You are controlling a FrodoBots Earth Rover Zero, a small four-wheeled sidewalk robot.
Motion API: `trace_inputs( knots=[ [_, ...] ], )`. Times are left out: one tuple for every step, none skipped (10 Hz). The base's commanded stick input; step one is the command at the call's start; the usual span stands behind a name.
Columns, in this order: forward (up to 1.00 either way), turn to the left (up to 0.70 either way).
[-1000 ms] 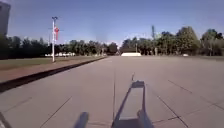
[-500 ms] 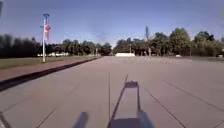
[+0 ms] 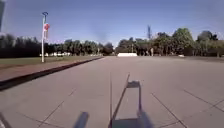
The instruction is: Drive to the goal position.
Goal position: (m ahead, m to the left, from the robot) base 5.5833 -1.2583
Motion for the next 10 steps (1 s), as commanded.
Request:
trace_inputs(
  knots=[
    [1.0,0.0],
    [1.0,0.0],
    [1.0,0.0],
    [1.0,0.0],
    [1.0,0.0],
    [1.0,0.0],
    [1.0,0.0],
    [1.0,0.0],
    [1.0,0.0],
    [1.0,0.0]
  ],
)
